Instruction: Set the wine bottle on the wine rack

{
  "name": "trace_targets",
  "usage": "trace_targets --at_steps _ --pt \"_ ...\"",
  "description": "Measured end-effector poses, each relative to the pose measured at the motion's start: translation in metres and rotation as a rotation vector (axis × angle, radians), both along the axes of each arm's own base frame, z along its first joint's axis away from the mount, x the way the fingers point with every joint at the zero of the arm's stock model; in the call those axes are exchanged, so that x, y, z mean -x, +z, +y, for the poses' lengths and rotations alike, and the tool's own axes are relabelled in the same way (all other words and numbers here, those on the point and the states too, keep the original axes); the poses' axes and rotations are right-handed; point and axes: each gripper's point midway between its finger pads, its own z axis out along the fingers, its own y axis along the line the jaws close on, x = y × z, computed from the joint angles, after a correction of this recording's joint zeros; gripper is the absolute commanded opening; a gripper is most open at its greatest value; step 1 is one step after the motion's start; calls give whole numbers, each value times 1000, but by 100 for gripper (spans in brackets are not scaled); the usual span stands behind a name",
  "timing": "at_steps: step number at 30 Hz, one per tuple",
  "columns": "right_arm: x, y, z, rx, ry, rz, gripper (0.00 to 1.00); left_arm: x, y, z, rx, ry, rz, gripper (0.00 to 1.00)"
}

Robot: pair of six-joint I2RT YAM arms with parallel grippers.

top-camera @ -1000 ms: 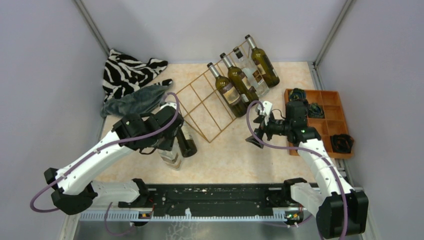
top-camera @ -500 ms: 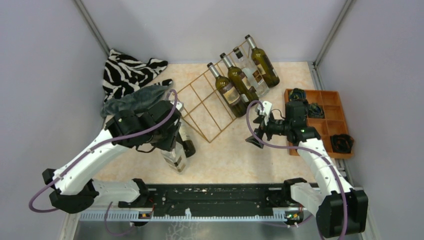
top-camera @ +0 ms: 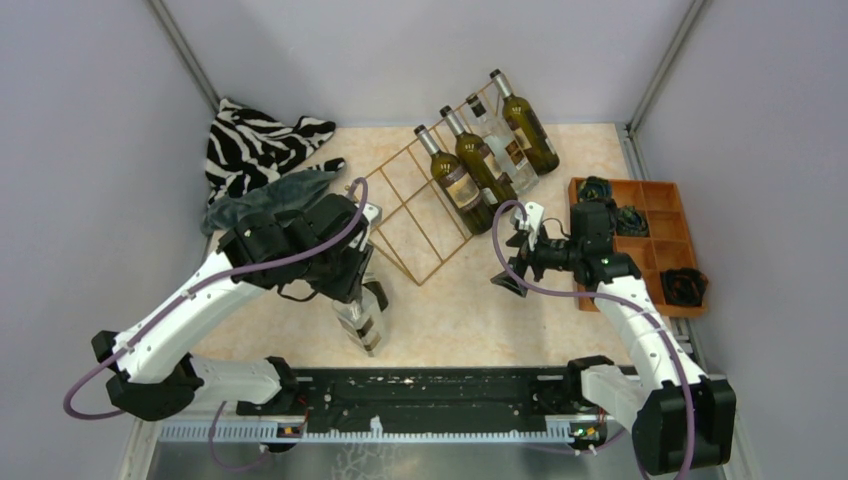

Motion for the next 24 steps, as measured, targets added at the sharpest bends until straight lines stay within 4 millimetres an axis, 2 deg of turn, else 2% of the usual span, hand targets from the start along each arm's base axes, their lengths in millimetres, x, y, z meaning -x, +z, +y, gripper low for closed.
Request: trace_targets --at_steps 13,18,24 --pt "0 -3 1 -1 3 14 99 15 1 -34 135 -138 76 0" --pt "2 -1 3 -15 19 16 99 10 2 -51 199 -178 57 0" --pt "11 3 10 -60 76 21 98 -2 8 -84 311 -241 12 0"
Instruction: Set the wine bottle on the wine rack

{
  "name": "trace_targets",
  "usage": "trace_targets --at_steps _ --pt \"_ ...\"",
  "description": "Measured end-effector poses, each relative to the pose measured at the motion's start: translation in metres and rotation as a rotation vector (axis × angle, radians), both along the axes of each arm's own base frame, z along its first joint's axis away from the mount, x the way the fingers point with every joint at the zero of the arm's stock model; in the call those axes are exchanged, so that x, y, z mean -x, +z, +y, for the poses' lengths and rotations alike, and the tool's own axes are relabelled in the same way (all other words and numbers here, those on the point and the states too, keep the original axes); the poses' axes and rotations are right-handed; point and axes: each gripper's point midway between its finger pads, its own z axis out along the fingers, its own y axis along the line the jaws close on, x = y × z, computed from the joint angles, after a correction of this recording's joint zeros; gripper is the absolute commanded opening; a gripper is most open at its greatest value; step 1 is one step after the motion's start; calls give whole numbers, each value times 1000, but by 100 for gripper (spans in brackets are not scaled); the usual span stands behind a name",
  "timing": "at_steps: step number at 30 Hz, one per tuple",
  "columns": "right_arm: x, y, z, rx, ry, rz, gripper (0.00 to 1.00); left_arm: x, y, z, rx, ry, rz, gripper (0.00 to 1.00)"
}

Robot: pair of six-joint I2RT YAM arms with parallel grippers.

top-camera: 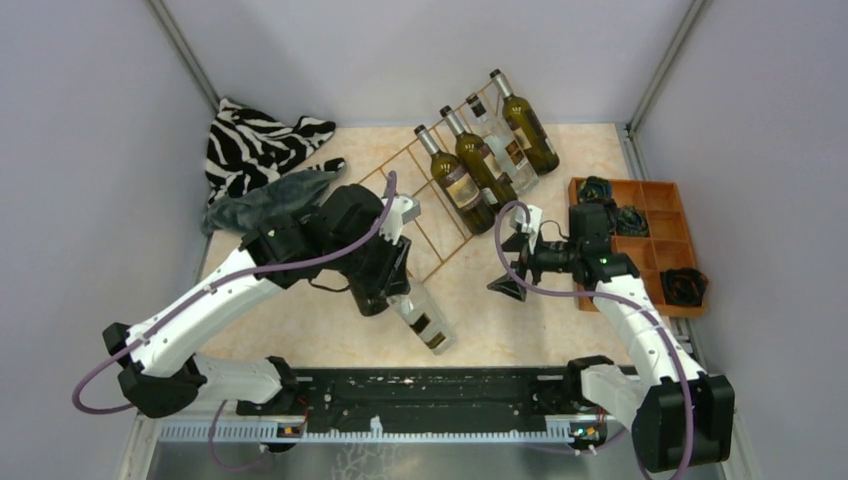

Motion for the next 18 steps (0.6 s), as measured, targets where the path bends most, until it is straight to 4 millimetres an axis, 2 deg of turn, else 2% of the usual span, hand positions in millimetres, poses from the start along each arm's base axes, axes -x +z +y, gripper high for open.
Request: trace_targets --at_steps 5,11,14,18 --pt "19 5 11 -74 103 21 98 -20 -1 -28 77 -30 -6 0" --pt "32 14 18 -138 184 19 99 -51 -20 -53 114 -41 6 0" --pt "35 15 22 -150 208 23 98 -57 -25 -64 148 -98 0 0" --pt "41 12 30 -152 250 40 99 -50 -28 -81 225 -256 -45 0"
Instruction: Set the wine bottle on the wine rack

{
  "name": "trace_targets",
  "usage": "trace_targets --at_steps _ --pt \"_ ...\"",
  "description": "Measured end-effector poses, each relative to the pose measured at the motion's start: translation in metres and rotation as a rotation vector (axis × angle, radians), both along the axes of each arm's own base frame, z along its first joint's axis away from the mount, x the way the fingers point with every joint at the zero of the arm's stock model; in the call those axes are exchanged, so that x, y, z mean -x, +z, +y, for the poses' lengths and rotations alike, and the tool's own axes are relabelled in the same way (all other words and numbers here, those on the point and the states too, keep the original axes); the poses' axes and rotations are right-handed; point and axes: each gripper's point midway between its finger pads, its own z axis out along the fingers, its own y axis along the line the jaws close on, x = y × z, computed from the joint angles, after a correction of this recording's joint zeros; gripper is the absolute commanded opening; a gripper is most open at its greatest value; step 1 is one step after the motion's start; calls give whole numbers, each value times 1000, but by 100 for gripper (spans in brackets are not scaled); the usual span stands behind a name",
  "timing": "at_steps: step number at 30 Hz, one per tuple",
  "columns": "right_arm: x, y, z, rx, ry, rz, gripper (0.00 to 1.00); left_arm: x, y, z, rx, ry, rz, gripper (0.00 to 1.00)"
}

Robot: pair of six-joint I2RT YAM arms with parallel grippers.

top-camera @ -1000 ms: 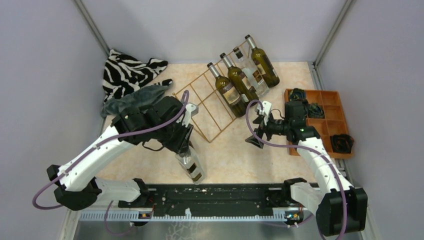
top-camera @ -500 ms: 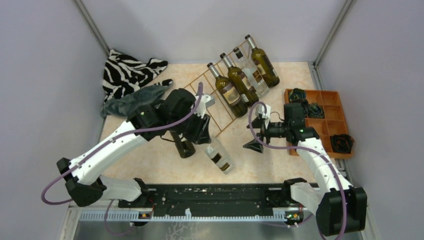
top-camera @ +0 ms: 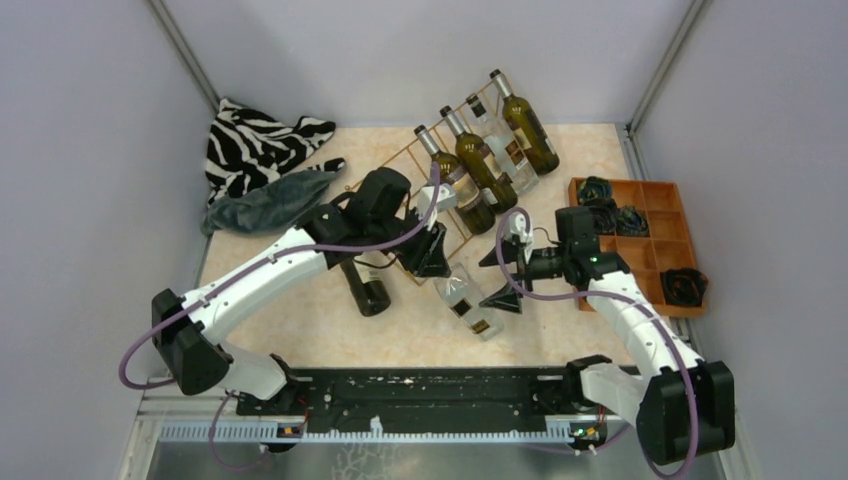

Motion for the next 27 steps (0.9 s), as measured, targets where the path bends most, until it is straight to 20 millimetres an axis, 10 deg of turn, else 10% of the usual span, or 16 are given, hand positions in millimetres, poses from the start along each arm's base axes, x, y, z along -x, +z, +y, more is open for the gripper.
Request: trace_targets --at_steps 21,27 --pt "22 -37 33 83 131 26 98 4 -2 -23 160 -309 -278 0" --pt "13 -43 35 98 87 43 77 5 -4 -27 201 -325 -305 0"
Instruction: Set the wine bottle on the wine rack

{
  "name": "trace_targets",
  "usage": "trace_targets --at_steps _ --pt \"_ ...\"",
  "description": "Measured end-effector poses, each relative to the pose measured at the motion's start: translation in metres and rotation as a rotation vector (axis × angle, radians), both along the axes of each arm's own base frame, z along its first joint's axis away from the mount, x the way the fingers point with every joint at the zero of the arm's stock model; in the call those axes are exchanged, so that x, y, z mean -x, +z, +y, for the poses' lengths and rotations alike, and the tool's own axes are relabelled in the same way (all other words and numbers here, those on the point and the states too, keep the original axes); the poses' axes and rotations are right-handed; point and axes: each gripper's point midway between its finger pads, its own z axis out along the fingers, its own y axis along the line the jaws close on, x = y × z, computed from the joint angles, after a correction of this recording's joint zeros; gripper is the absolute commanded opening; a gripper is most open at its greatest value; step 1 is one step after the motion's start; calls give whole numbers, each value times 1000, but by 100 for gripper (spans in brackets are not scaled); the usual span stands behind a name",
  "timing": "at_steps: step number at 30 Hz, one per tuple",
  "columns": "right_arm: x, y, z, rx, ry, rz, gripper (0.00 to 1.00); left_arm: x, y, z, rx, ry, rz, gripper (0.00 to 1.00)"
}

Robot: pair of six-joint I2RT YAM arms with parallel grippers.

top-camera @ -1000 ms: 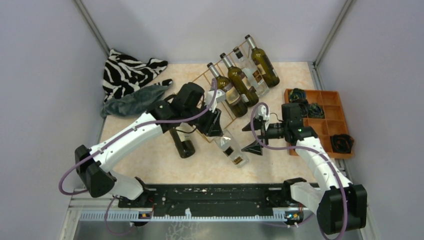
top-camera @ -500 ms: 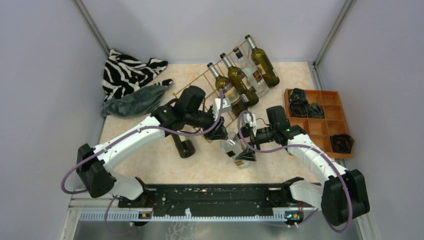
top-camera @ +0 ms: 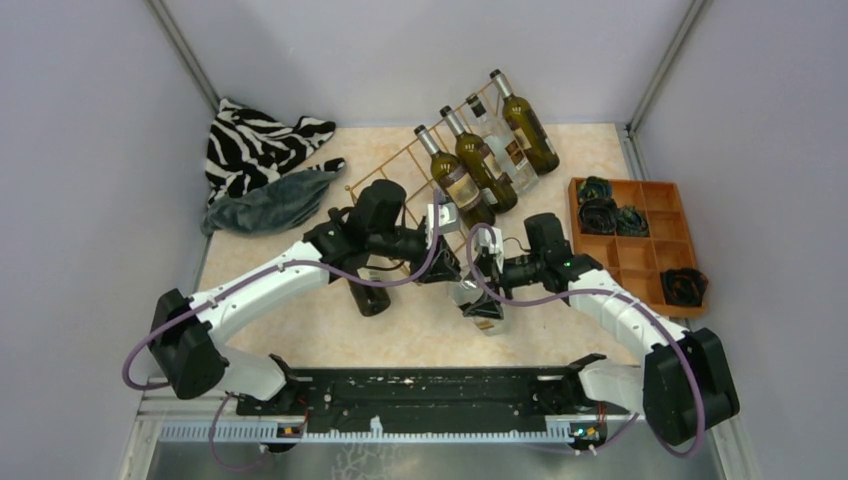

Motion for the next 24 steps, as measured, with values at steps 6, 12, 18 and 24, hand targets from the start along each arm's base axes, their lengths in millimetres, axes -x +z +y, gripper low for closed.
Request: trace_targets --at_steps 6,12,18,24 --pt "-3 4 2 -15 1 -20 7 0 -3 6 28 17 -10 0" --pt "-3 4 3 -15 10 -38 0 -2 -3 10 50 65 -11 51" --pt "4 -1 0 3 25 -15 0 -13 17 15 137 187 -19 98" --pt "6 -1 -1 6 38 -21 0 -21 54 30 244 329 -39 99"
